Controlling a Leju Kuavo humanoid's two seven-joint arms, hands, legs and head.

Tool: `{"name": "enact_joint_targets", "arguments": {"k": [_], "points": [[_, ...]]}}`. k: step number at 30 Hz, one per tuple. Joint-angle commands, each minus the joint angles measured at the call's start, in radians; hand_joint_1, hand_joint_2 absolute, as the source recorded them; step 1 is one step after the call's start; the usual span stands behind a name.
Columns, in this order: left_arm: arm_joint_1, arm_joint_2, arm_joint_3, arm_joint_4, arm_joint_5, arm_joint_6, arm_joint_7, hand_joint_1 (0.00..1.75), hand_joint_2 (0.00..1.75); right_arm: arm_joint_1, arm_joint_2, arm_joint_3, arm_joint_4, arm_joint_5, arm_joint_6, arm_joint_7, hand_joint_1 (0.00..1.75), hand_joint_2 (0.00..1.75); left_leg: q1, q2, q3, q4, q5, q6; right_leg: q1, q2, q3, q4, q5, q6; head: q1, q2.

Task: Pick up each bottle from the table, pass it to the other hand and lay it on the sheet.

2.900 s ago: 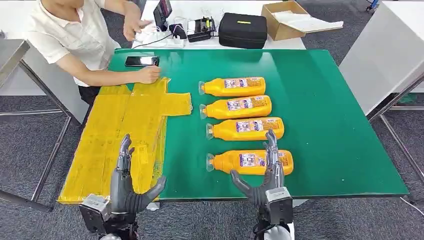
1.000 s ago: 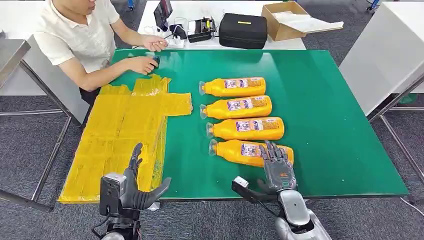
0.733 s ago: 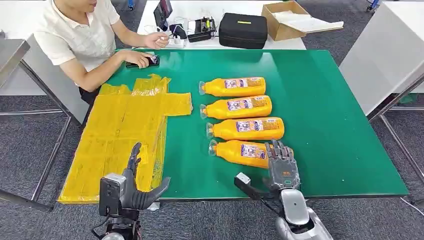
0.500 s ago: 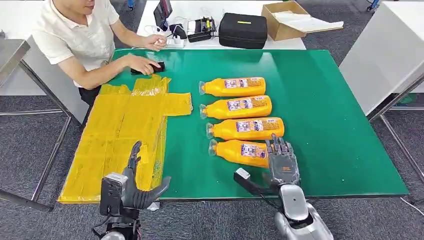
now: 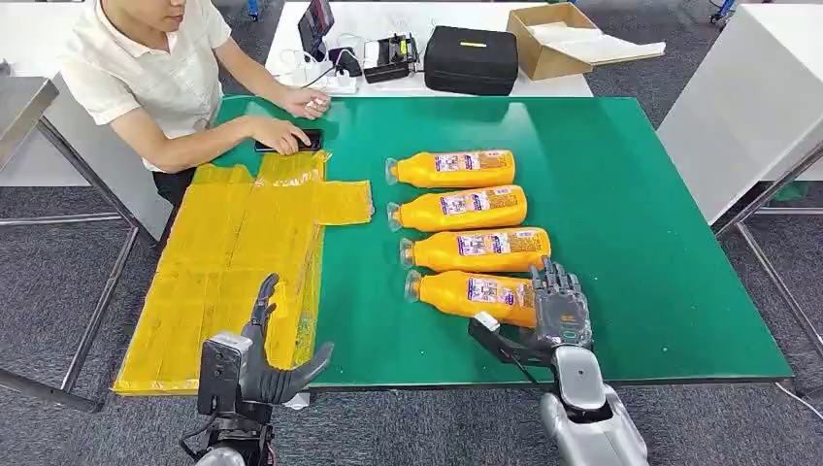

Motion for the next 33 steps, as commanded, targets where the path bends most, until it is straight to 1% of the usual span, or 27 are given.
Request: {"name": "enact_joint_targets", "arguments": {"k": [1, 2, 4, 5, 6, 8, 9, 11, 12, 13, 15, 17, 18, 19, 20, 21, 22, 23, 25, 26, 27, 28, 29, 30, 31, 33], "points": [[-0.033, -0.008, -0.017, 0.087, 0.010, -0.005, -0.006, 0.00, 1.75, -0.005, 0.023, -0.121, 0.210, -0.037, 0.034, -0.058, 1.57, 1.75, 0.001, -0.001, 0.005, -0.001, 0.000, 0.000, 0.001, -0.002, 0.003, -0.002, -0.001, -0.002, 0.000, 0.000], [-0.035, -0.008, -0.017, 0.088, 0.010, -0.005, -0.005, 0.00, 1.75, -0.005, 0.021, -0.123, 0.212, -0.039, 0.032, -0.060, 1.75, 1.75, 0.001, -0.002, 0.007, -0.001, -0.002, 0.000, 0.001, -0.003, 0.002, -0.002, -0.002, -0.001, 0.000, 0.000], [-0.046, -0.007, -0.023, 0.101, 0.016, -0.007, -0.011, 0.00, 1.75, -0.015, 0.026, -0.153, 0.238, -0.101, -0.013, -0.119, 1.75, 1.75, 0.000, -0.002, 0.008, -0.001, -0.003, 0.001, 0.001, -0.003, 0.003, -0.003, -0.004, -0.003, 0.000, 0.000], [-0.046, -0.007, -0.023, 0.101, 0.016, -0.007, -0.011, 0.00, 1.75, -0.015, 0.026, -0.153, 0.238, -0.101, -0.013, -0.119, 1.75, 1.75, 0.001, -0.002, 0.008, -0.001, -0.003, 0.001, 0.001, -0.002, 0.002, -0.003, -0.003, -0.002, 0.000, 0.000], [-0.055, -0.005, -0.028, 0.115, 0.020, -0.009, -0.019, 0.00, 1.75, -0.018, 0.020, -0.162, 0.258, -0.128, -0.026, -0.151, 1.75, 1.75, 0.001, -0.002, 0.009, -0.001, -0.002, 0.001, 0.001, -0.004, 0.003, -0.004, -0.003, -0.004, 0.000, 0.000], [-0.056, -0.006, -0.029, 0.115, 0.020, -0.009, -0.019, 0.00, 1.75, -0.017, 0.019, -0.163, 0.259, -0.129, -0.028, -0.152, 1.75, 1.75, 0.000, -0.002, 0.010, -0.001, -0.002, 0.002, 0.001, -0.003, 0.004, -0.003, -0.002, -0.001, 0.000, 0.000], [-0.062, -0.003, -0.037, 0.122, 0.023, -0.009, -0.026, 0.00, 1.75, -0.021, 0.023, -0.193, 0.292, -0.193, -0.024, -0.198, 1.75, 1.75, 0.000, -0.003, 0.011, -0.002, -0.002, 0.002, 0.001, -0.004, 0.005, -0.004, -0.002, -0.002, 0.000, 0.000], [-0.067, -0.001, -0.043, 0.125, 0.027, -0.007, -0.030, 0.00, 1.75, -0.024, 0.010, -0.175, 0.312, -0.179, -0.037, -0.202, 1.75, 1.75, 0.000, -0.003, 0.012, -0.001, -0.002, 0.002, 0.001, -0.003, 0.007, -0.003, -0.003, -0.001, 0.000, 0.000], [-0.071, 0.001, -0.046, 0.126, 0.028, -0.005, -0.032, 0.00, 1.75, -0.023, 0.017, -0.196, 0.328, -0.231, -0.031, -0.239, 1.75, 1.75, 0.001, -0.004, 0.012, -0.002, -0.001, 0.002, 0.002, -0.006, 0.008, -0.005, -0.002, -0.004, 0.000, 0.000], [-0.073, 0.001, -0.046, 0.127, 0.028, -0.005, -0.033, 0.00, 1.75, -0.022, 0.015, -0.198, 0.332, -0.239, -0.031, -0.245, 1.75, 1.75, 0.000, -0.003, 0.013, -0.001, -0.002, 0.002, 0.001, -0.004, 0.008, -0.003, -0.003, -0.002, 0.000, 0.000], [-0.078, 0.001, -0.046, 0.134, 0.030, -0.003, -0.035, 0.00, 1.75, -0.021, 0.008, -0.193, 0.343, -0.243, -0.039, -0.255, 1.75, 1.75, 0.001, -0.005, 0.014, -0.002, -0.001, 0.002, 0.002, -0.006, 0.009, -0.004, -0.003, -0.002, 0.000, 0.000], [-0.079, 0.002, -0.047, 0.136, 0.034, 0.000, -0.038, 0.00, 1.75, -0.020, 0.007, -0.192, 0.347, -0.259, -0.045, -0.272, 1.75, 1.75, 0.001, -0.003, 0.015, -0.001, -0.002, 0.002, 0.001, -0.004, 0.009, -0.003, -0.003, -0.001, 0.000, 0.000], [-0.080, 0.002, -0.048, 0.137, 0.036, 0.001, -0.043, 0.00, 1.75, -0.016, 0.008, -0.194, 0.342, -0.278, -0.052, -0.292, 1.75, 1.75, 0.001, -0.003, 0.014, -0.001, -0.002, 0.002, 0.002, -0.005, 0.009, -0.004, -0.003, -0.003, 0.000, 0.000], [-0.078, 0.000, -0.047, 0.133, 0.055, 0.000, -0.061, 0.00, 1.75, -0.008, 0.009, -0.192, 0.328, -0.329, -0.050, -0.348, 1.75, 1.75, 0.001, -0.004, 0.015, -0.001, -0.002, 0.002, 0.001, -0.005, 0.009, -0.004, -0.003, -0.002, 0.000, 0.000], [-0.078, 0.000, -0.047, 0.134, 0.056, 0.000, -0.061, 0.00, 1.75, -0.006, 0.006, -0.192, 0.326, -0.331, -0.050, -0.349, 1.75, 1.75, 0.001, -0.003, 0.015, -0.001, -0.002, 0.002, 0.001, -0.004, 0.009, -0.003, -0.003, -0.001, 0.000, 0.000], [-0.079, 0.000, -0.048, 0.135, 0.067, 0.001, -0.070, 0.00, 1.75, 0.005, 0.007, -0.194, 0.306, -0.371, -0.045, -0.384, 1.75, 1.75, 0.001, -0.004, 0.015, -0.001, -0.002, 0.002, 0.002, -0.006, 0.009, -0.004, -0.003, -0.003, 0.000, 0.000], [-0.088, -0.008, -0.042, 0.136, 0.081, 0.006, -0.079, 0.00, 1.75, 0.014, 0.017, -0.206, 0.278, -0.464, -0.022, -0.448, 1.75, 1.75, 0.001, -0.004, 0.015, -0.001, -0.002, 0.002, 0.001, -0.005, 0.009, -0.003, -0.003, -0.002, 0.000, 0.000], [-0.092, -0.011, -0.041, 0.136, 0.091, 0.006, -0.086, 0.00, 1.75, 0.016, 0.019, -0.207, 0.264, -0.501, -0.013, -0.474, 1.75, 1.75, 0.001, -0.004, 0.015, -0.001, -0.002, 0.002, 0.002, -0.006, 0.009, -0.004, -0.003, -0.003, 0.000, 0.000], [-0.099, -0.017, -0.037, 0.143, 0.139, -0.014, -0.089, 0.00, 1.75, 0.028, 0.017, -0.184, 0.219, -0.534, -0.018, -0.513, 1.75, 1.75, 0.001, -0.004, 0.014, -0.001, -0.002, 0.002, 0.002, -0.007, 0.008, -0.003, -0.003, -0.004, 0.000, 0.000], [-0.092, -0.008, -0.043, 0.157, 0.212, -0.041, -0.090, 0.00, 1.75, 0.034, 0.021, -0.166, 0.174, -0.593, -0.005, -0.543, 1.75, 1.75, 0.001, -0.003, 0.014, -0.001, -0.002, 0.001, 0.002, -0.006, 0.008, -0.003, -0.003, -0.003, 0.001, 0.000], [-0.086, -0.003, -0.051, 0.163, 0.231, -0.040, -0.098, 0.00, 1.75, 0.037, 0.022, -0.157, 0.157, -0.612, 0.001, -0.534, 1.75, 1.75, 0.000, -0.001, 0.015, -0.001, -0.003, 0.001, 0.001, -0.003, 0.008, -0.002, -0.003, -0.002, 0.000, 0.000], [-0.084, 0.004, -0.057, 0.173, 0.270, -0.054, -0.093, 0.00, 1.75, 0.039, 0.023, -0.146, 0.133, -0.651, 0.010, -0.559, 1.75, 1.75, 0.001, 0.000, 0.015, -0.001, -0.003, 0.001, 0.001, -0.003, 0.008, -0.002, -0.003, -0.003, 0.000, 0.000], [-0.083, 0.009, -0.062, 0.197, 0.340, -0.083, -0.080, 0.00, 1.75, 0.038, 0.036, -0.134, 0.096, -0.706, 0.010, -0.607, 1.75, 1.75, 0.000, 0.001, 0.015, -0.001, -0.003, 0.001, 0.001, -0.001, 0.009, -0.002, -0.002, -0.002, 0.000, 0.000], [-0.083, 0.011, -0.066, 0.209, 0.356, -0.085, -0.081, 0.00, 1.75, 0.036, 0.042, -0.126, 0.079, -0.725, 0.017, -0.613, 1.75, 1.75, 0.000, 0.001, 0.015, -0.002, -0.003, 0.001, 0.001, -0.001, 0.018, -0.003, -0.002, -0.001, 0.000, 0.000], [-0.089, 0.019, -0.079, 0.235, 0.367, -0.088, -0.081, 0.00, 1.75, 0.038, 0.054, -0.116, 0.044, -0.777, 0.031, -0.659, 1.75, 1.75, 0.000, 0.004, 0.015, -0.001, -0.004, 0.001, 0.002, 0.001, 0.017, -0.002, -0.002, -0.003, 0.000, 0.000], [-0.094, 0.020, -0.085, 0.252, 0.376, -0.084, -0.089, 0.00, 1.75, 0.038, 0.058, -0.100, 0.020, -0.783, 0.036, -0.644, 1.75, 1.75, 0.000, 0.004, 0.015, -0.001, -0.003, 0.001, 0.001, 0.002, 0.017, -0.002, -0.002, -0.002, 0.000, 0.000]]}}
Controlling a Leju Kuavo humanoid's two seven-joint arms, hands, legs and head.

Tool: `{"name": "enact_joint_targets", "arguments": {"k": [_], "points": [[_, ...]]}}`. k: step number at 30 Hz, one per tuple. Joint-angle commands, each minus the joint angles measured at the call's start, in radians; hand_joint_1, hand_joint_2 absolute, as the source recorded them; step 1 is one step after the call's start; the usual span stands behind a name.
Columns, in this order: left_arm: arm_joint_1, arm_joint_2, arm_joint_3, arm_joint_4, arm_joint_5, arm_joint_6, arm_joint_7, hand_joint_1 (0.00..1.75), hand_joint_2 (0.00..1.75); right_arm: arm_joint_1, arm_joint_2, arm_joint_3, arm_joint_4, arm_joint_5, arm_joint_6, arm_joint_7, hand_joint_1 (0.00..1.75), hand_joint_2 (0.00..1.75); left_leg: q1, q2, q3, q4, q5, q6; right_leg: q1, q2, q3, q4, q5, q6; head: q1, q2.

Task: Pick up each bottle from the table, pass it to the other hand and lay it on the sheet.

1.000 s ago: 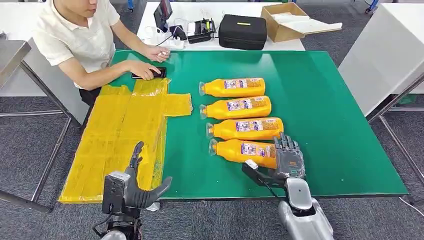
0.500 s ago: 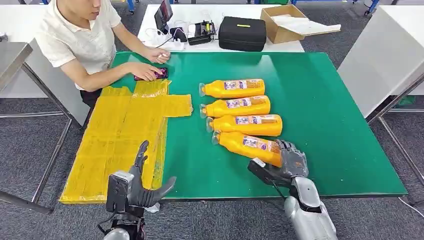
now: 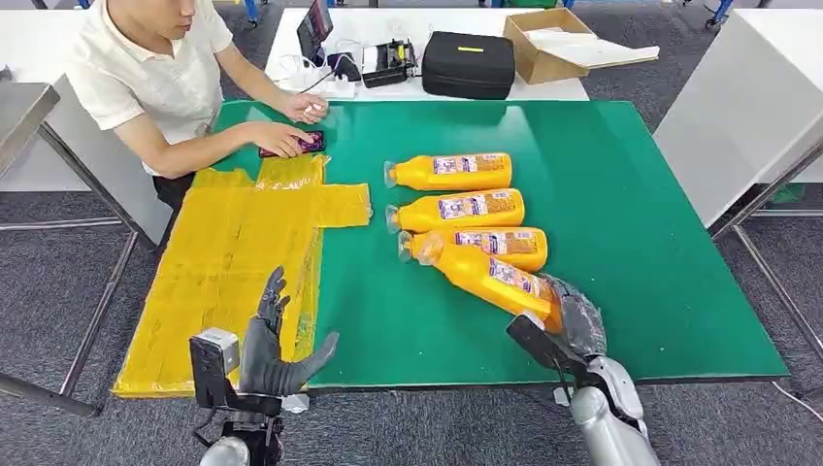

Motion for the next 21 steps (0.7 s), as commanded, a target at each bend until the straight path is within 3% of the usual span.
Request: {"name": "enact_joint_targets", "arguments": {"k": [1, 9, 14, 21], "points": [[-0.043, 0.017, -0.057, 0.165, 0.114, -0.029, 0.000, 0.00, 1.75, 0.046, 0.049, 0.077, -0.133, -0.141, 0.050, -0.081, 1.75, 1.75, 0.000, 0.001, 0.000, -0.001, -0.001, 0.000, 0.001, 0.000, 0.001, 0.000, -0.001, -0.003, 0.000, 0.000], [-0.047, 0.017, -0.057, 0.163, 0.114, -0.030, 0.001, 0.00, 1.75, 0.051, 0.044, 0.076, -0.132, -0.141, 0.050, -0.082, 1.75, 1.75, 0.001, 0.001, -0.007, 0.000, -0.001, 0.001, 0.002, -0.001, -0.004, -0.001, -0.002, -0.005, 0.000, 0.000], [-0.074, 0.010, -0.058, 0.246, 0.189, -0.030, 0.012, 0.00, 1.75, 0.053, 0.101, 0.149, -0.269, -0.264, 0.110, -0.181, 1.75, 1.75, -0.001, 0.001, -0.013, 0.000, 0.000, 0.000, -0.002, 0.001, -0.011, 0.001, -0.001, -0.003, 0.000, 0.000], [-0.086, 0.023, -0.052, 0.247, 0.254, -0.049, -0.032, 0.00, 1.75, 0.036, 0.146, 0.203, -0.278, -0.339, 0.088, -0.184, 1.75, 1.75, 0.000, 0.002, -0.012, 0.000, 0.000, 0.000, 0.000, 0.001, -0.011, 0.000, -0.001, -0.003, 0.000, 0.000]]}}
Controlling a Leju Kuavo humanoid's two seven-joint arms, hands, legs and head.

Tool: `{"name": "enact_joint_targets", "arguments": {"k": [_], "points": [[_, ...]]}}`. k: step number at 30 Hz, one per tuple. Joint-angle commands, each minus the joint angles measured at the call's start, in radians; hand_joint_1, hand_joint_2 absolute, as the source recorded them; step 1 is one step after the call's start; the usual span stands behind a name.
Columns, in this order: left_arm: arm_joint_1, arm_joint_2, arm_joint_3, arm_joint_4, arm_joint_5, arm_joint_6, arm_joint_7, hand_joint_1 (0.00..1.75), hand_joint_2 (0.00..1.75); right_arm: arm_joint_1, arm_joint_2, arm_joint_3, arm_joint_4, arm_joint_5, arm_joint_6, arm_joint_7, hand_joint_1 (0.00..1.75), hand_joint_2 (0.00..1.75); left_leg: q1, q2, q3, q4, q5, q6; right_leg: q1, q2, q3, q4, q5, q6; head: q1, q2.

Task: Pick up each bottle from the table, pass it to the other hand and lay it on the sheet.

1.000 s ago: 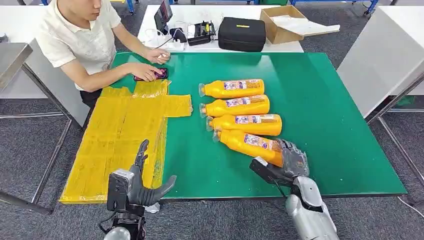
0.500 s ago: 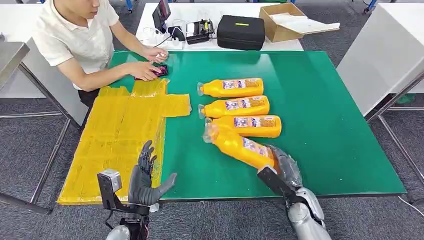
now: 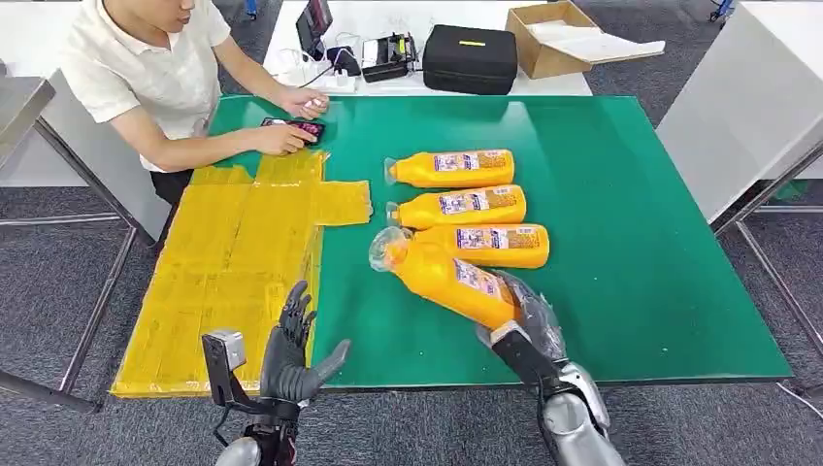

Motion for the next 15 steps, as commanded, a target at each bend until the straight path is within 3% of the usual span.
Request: {"name": "enact_joint_targets", "arguments": {"k": [1, 8, 9, 10, 15], "points": [[-0.049, 0.015, -0.018, 0.089, 0.026, -0.009, -0.053, 0.00, 1.75, -0.033, 0.057, 0.091, -0.042, -0.068, -0.005, -0.002, 1.75, 1.75, 0.001, 0.002, 0.002, 0.000, -0.001, 0.000, 0.001, 0.000, 0.002, 0.000, -0.001, -0.003, 0.000, 0.000], [-0.113, -0.014, -0.047, 0.096, -0.071, -0.062, -0.058, 0.00, 1.75, -0.090, 0.101, 0.234, 0.090, -0.068, 0.040, 0.014, 1.75, 1.75, 0.002, 0.002, 0.000, 0.000, 0.000, 0.000, 0.001, 0.001, 0.001, 0.000, 0.000, -0.002, 0.001, 0.000], [-0.113, -0.016, -0.047, 0.098, -0.061, -0.074, -0.060, 0.00, 0.00, -0.093, 0.103, 0.242, 0.097, -0.068, 0.041, 0.020, 1.75, 1.75, 0.002, 0.004, 0.002, 0.000, -0.001, 0.000, 0.002, 0.002, 0.003, 0.000, 0.000, -0.004, 0.001, 0.000], [-0.113, -0.018, -0.047, 0.100, -0.040, -0.093, -0.065, 0.00, 1.75, -0.102, 0.109, 0.258, 0.122, -0.075, 0.044, 0.029, 1.75, 1.75, 0.002, 0.002, 0.001, 0.000, 0.000, 0.000, 0.001, 0.001, 0.002, 0.000, 0.000, -0.003, 0.001, 0.000], [-0.086, -0.009, -0.064, 0.012, -0.022, -0.121, -0.088, 0.00, 1.75, -0.097, 0.107, 0.317, 0.184, -0.058, 0.028, 0.042, 1.75, 1.75, 0.002, 0.003, 0.003, 0.000, -0.001, 0.000, 0.002, 0.001, 0.004, -0.001, -0.001, -0.004, 0.000, 0.000]]}}
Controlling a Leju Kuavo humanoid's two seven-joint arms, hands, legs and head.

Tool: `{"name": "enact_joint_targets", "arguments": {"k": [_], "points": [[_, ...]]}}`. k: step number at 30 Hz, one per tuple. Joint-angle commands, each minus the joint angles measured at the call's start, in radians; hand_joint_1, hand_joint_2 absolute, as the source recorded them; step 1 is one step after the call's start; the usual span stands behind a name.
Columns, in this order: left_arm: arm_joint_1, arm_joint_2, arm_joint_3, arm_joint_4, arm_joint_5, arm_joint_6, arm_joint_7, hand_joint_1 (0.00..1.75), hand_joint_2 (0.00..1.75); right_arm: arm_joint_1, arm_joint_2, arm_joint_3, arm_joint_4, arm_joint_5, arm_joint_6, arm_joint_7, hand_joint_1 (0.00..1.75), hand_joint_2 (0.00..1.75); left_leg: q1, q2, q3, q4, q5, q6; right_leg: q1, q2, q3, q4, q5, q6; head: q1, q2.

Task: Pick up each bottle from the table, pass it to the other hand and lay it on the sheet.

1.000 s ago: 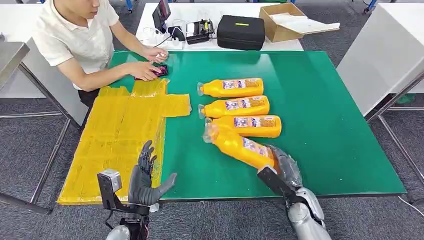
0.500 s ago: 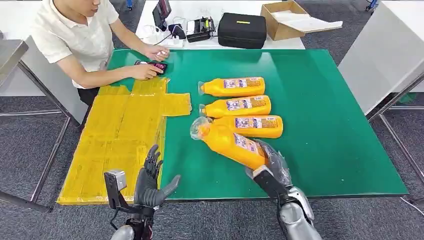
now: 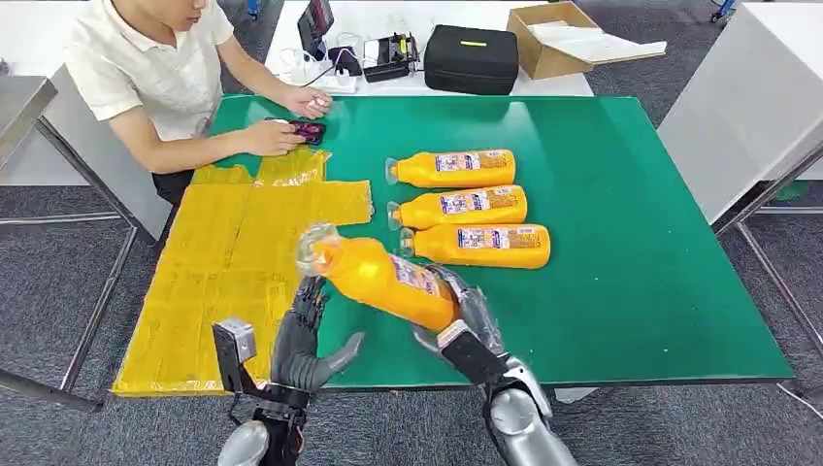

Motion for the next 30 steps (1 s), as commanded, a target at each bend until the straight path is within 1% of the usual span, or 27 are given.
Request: {"name": "enact_joint_targets", "arguments": {"k": [1, 3, 5, 8, 9, 11, 12, 16, 17, 18, 19, 20, 21, 25, 28, 29, 30], "points": [[-0.020, -0.009, -0.034, -0.023, 0.025, -0.030, -0.020, 0.00, 1.75, -0.055, 0.002, 0.145, 0.177, 0.019, -0.014, 0.015, 1.75, 1.75, 0.001, 0.001, 0.003, 0.000, -0.001, 0.000, 0.002, 0.000, 0.003, -0.001, -0.001, -0.003, 0.000, 0.000], [-0.023, -0.008, -0.034, -0.015, 0.045, -0.042, 0.000, 0.00, 1.75, -0.056, -0.001, 0.155, 0.179, 0.026, -0.018, 0.015, 1.75, 1.75, 0.000, 0.001, 0.001, 0.000, -0.001, 0.000, 0.001, 0.000, 0.001, -0.001, 0.000, -0.002, 0.000, 0.000], [-0.028, -0.010, -0.027, 0.008, 0.071, -0.054, -0.004, 0.00, 1.75, -0.064, 0.000, 0.171, 0.182, 0.028, -0.022, 0.015, 1.75, 1.75, 0.001, 0.003, 0.005, 0.000, -0.003, 0.000, 0.002, 0.001, 0.005, -0.001, -0.002, -0.004, 0.000, 0.000], [-0.032, -0.007, -0.031, 0.007, 0.087, -0.072, -0.014, 0.00, 1.75, -0.077, 0.000, 0.187, 0.197, 0.040, -0.028, 0.021, 1.75, 1.75, 0.000, 0.001, 0.001, 0.000, -0.001, 0.000, 0.001, 0.000, 0.001, 0.000, 0.000, -0.002, 0.000, 0.000], [-0.032, -0.007, -0.031, 0.006, 0.087, -0.072, -0.014, 0.00, 1.75, -0.077, 0.000, 0.187, 0.198, 0.040, -0.028, 0.021, 1.75, 1.75, 0.001, 0.002, 0.002, 0.000, -0.001, 0.000, 0.001, 0.000, 0.002, 0.000, -0.001, -0.004, 0.000, 0.000], [-0.034, -0.009, -0.027, 0.002, 0.089, -0.070, -0.016, 0.00, 1.75, -0.081, 0.001, 0.197, 0.204, 0.051, -0.030, 0.021, 1.75, 1.75, 0.000, 0.001, 0.000, 0.000, -0.001, 0.000, 0.001, 0.000, 0.000, 0.000, 0.000, -0.002, 0.000, 0.000], [-0.037, -0.012, -0.023, 0.004, 0.091, -0.064, -0.017, 0.00, 1.75, -0.082, 0.004, 0.200, 0.206, 0.051, -0.030, 0.021, 1.75, 1.75, 0.001, 0.001, 0.002, 0.000, -0.001, 0.000, 0.001, 0.000, 0.002, -0.001, -0.001, -0.004, 0.000, 0.000], [-0.059, -0.019, -0.005, 0.026, 0.097, -0.046, -0.025, 0.00, 1.75, -0.083, 0.011, 0.222, 0.208, 0.063, -0.032, 0.016, 1.75, 1.75, 0.000, 0.001, 0.001, 0.000, -0.001, 0.000, 0.001, 0.000, 0.001, 0.000, -0.001, -0.003, 0.000, 0.000], [-0.062, -0.022, 0.000, 0.032, 0.101, -0.042, -0.027, 0.00, 1.75, -0.084, 0.010, 0.227, 0.209, 0.063, -0.031, 0.014, 1.75, 1.75, 0.001, 0.001, 0.002, 0.001, -0.002, 0.000, 0.002, 0.000, 0.003, 0.000, -0.001, -0.004, 0.000, 0.000], [-0.068, -0.025, 0.006, 0.043, 0.123, -0.054, -0.027, 0.03, 1.75, -0.087, 0.009, 0.235, 0.211, 0.060, -0.027, 0.007, 1.75, 1.75, 0.001, 0.001, 0.002, 0.000, -0.001, 0.000, 0.002, 0.000, 0.002, -0.001, -0.001, -0.004, 0.000, 0.000], [-0.072, -0.023, 0.007, 0.048, 0.126, -0.056, -0.027, 1.75, 1.75, -0.089, 0.011, 0.236, 0.212, 0.055, -0.024, 0.003, 1.75, 1.75, 0.001, 0.000, 0.001, 0.000, -0.001, 0.000, 0.001, -0.001, 0.001, 0.000, -0.001, -0.003, 0.000, 0.000], [-0.073, -0.022, 0.006, 0.049, 0.132, -0.065, -0.039, 1.75, 1.75, -0.092, 0.014, 0.234, 0.219, 0.034, -0.013, -0.004, 1.75, 1.75, 0.000, 0.000, 0.000, 0.000, 0.000, 0.000, 0.001, -0.001, 0.000, 0.000, 0.000, -0.002, 0.000, 0.000], [-0.075, -0.020, 0.002, 0.048, 0.132, -0.072, -0.045, 1.75, 1.75, -0.092, 0.014, 0.233, 0.221, 0.024, -0.006, -0.007, 1.75, 1.75, 0.001, 0.000, 0.002, 0.000, -0.001, 0.000, 0.001, -0.001, 0.003, -0.001, -0.001, -0.004, 0.000, 0.000], [-0.077, -0.020, -0.005, 0.045, 0.128, -0.074, -0.056, 1.75, 1.75, -0.097, 0.012, 0.235, 0.227, 0.016, -0.001, -0.010, 1.75, 1.75, 0.000, 0.000, 0.000, 0.000, 0.000, 0.000, 0.001, -0.001, 0.001, 0.000, -0.001, -0.003, 0.000, 0.000], [-0.082, -0.023, -0.008, 0.049, 0.152, -0.094, -0.059, 1.75, 1.75, -0.099, 0.010, 0.237, 0.229, -0.008, 0.020, -0.022, 1.75, 1.75, 0.001, 0.001, 0.004, 0.001, -0.002, 0.000, 0.002, -0.001, 0.005, 0.000, -0.002, -0.006, 0.000, 0.000], [-0.086, -0.022, -0.009, 0.056, 0.158, -0.098, -0.059, 1.75, 1.75, -0.103, 0.010, 0.241, 0.232, -0.011, 0.022, -0.023, 1.69, 1.75, 0.001, 0.001, 0.005, 0.001, -0.003, 0.000, 0.003, -0.001, 0.005, 0.000, -0.002, -0.006, 0.000, 0.000], [-0.085, -0.023, -0.007, 0.058, 0.179, -0.114, -0.059, 1.75, 1.75, -0.104, 0.012, 0.238, 0.234, -0.024, 0.026, -0.026, 1.66, 1.75, 0.001, -0.001, 0.000, 0.000, 0.000, 0.000, 0.001, -0.001, 0.001, 0.000, -0.001, -0.003, 0.000, 0.000]]}}
